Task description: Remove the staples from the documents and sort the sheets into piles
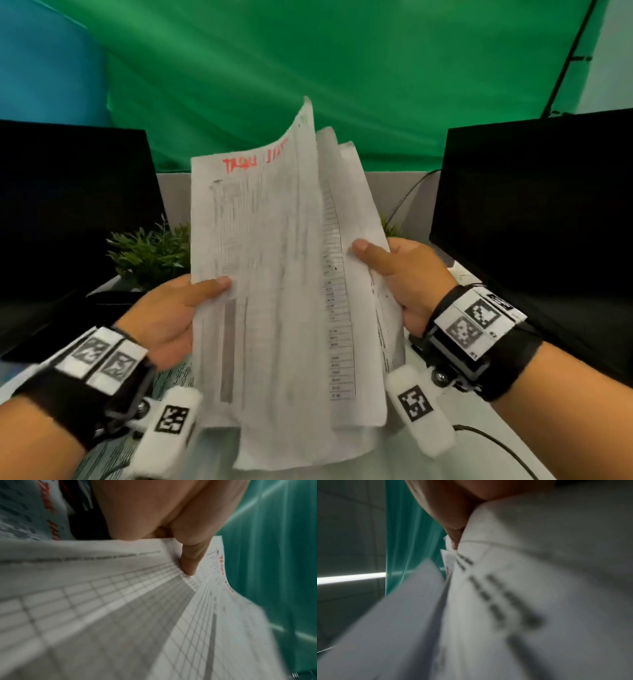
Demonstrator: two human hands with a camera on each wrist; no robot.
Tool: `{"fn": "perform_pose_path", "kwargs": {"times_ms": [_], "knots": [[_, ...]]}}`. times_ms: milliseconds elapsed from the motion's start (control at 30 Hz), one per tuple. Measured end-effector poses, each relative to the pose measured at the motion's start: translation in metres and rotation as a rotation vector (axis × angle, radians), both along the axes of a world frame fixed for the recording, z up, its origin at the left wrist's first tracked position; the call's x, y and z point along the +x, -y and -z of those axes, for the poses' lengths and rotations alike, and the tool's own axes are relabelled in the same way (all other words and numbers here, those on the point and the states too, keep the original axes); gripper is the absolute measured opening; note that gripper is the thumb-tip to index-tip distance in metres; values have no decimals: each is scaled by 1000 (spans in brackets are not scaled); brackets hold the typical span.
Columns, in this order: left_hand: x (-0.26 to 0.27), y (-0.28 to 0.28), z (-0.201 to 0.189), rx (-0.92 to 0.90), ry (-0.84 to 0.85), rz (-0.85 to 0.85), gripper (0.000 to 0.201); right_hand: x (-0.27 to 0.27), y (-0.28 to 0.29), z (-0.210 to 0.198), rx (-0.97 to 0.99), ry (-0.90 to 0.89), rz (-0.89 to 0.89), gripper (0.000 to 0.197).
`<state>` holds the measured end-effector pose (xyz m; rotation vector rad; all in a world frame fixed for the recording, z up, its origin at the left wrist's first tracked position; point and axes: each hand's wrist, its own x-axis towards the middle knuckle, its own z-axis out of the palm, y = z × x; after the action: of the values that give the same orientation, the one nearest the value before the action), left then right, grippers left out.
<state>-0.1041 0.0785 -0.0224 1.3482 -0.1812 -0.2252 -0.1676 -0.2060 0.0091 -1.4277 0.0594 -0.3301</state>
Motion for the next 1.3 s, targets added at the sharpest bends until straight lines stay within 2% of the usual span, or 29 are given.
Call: {"fn": "perform_pose_path", "kwargs": {"times_ms": [167,300,367,433,500,567,633,700,767,867,967,1067,1200,1300], "knots": [[1,-13,6,-141,-13,5,36,4,19,3,71,54,47,28],[0,-2,12,-85,-36,34,36,12,10,15,60,11,-67,35],[1,13,15,-56,-56,61,35,17,5,18,26,1,-57,36],[3,24,18,-41,-58,13,32,17,2,15,5,-37,-7,39],[11,30,17,8,55,-158,34,18,8,9,38,-105,41,49],[15,36,8,80,216,-369,46,17,9,0,-11,-120,-51,43],[14,42,-7,128,363,-515,61,19,5,-5,-219,-94,-75,21],[10,48,-26,202,507,-594,67,28,-1,-8,-442,-33,39,21],[10,53,-37,246,575,-612,56,35,-7,-11,-500,46,123,23],[15,57,-29,260,559,-562,34,44,-8,0,-414,120,184,22],[17,53,-1,236,490,-471,41,50,-1,33,-314,68,131,24],[10,54,19,113,399,-431,35,53,4,61,-235,-25,52,24],[17,59,10,11,380,-425,34,60,-1,58,-123,-2,41,22],[25,56,0,-20,407,-381,39,61,-3,49,-60,55,-10,28]]}}
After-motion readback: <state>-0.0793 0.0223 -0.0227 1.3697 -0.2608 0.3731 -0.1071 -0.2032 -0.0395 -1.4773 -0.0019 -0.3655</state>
